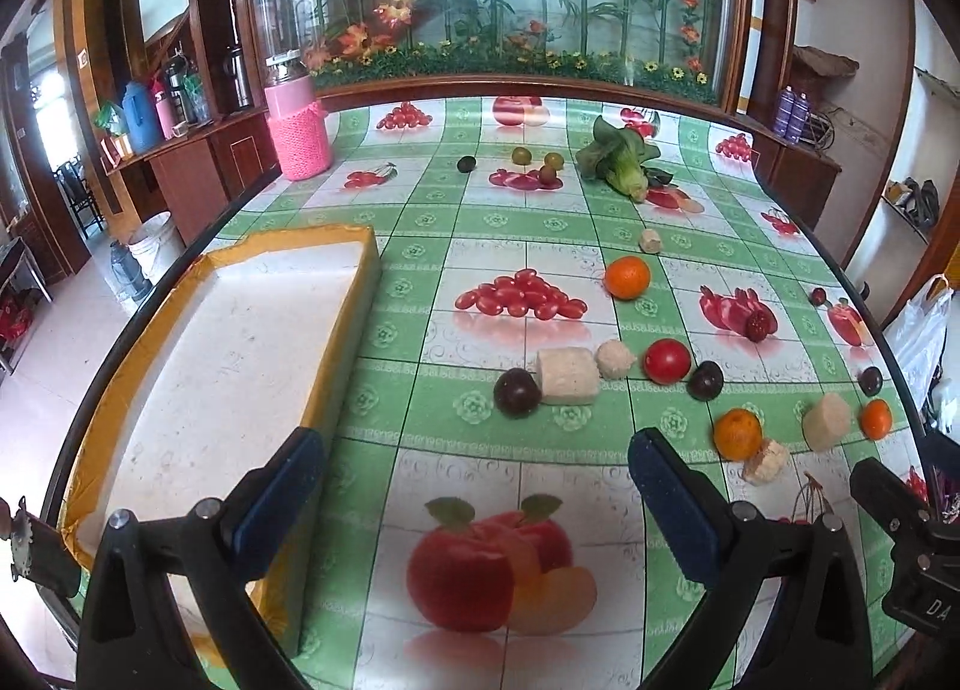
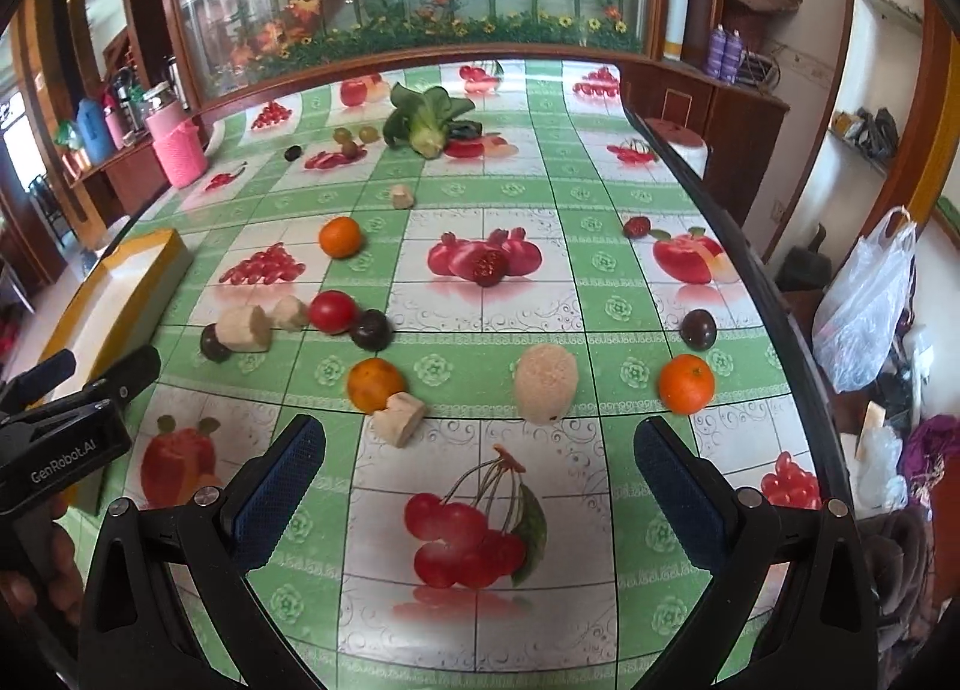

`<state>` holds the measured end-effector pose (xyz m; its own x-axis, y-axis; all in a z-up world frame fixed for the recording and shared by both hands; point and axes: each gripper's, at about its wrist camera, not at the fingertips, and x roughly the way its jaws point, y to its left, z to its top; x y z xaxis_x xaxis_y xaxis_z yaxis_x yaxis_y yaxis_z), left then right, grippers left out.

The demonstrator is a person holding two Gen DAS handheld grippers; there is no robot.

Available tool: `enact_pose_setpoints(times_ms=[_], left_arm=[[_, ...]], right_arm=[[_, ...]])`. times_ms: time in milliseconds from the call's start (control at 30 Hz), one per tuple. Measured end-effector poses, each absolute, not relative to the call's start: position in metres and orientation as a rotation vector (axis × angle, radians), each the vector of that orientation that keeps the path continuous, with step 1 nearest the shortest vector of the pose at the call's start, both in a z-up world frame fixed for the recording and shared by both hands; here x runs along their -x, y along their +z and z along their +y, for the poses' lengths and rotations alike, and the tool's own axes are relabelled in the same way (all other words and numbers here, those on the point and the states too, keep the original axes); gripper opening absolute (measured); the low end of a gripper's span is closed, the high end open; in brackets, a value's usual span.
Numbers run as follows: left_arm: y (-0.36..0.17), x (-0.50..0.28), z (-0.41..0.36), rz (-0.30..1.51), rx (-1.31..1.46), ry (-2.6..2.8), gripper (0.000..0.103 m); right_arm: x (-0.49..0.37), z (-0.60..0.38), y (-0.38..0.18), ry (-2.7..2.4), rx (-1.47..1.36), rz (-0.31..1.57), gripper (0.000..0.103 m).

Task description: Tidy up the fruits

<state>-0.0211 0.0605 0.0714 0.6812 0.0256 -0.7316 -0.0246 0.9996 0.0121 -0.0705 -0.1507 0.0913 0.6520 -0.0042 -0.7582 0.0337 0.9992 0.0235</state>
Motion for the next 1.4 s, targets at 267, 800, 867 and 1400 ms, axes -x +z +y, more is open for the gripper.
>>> enact_pose_setpoints(times_ms=[267,800,867,1400], left_arm=[[0.077,0.029,0.069,0.807,0.007,0.028,0.103],[0.079,0.039,0.058,0.774,-0.012,-0.006,0.103],[0.079,0.040,0.057,0.773,-0.011,-0.007,0.103],[0.081,0.046,0.056,0.734,0.002,-0.027,0.103]], right_arm=[[0.081,-0.145,0.100,-0.024,-0.010,0.824,0.103],[0.086,-0.144,0.105,-0.035,0.000,0.809,0.103],[0.086,-0.144,0.105,-0.037,-0.001,0.811,0.103],[0.088,-0.143,0.103,-0.036,0.007,0.811,0.103]])
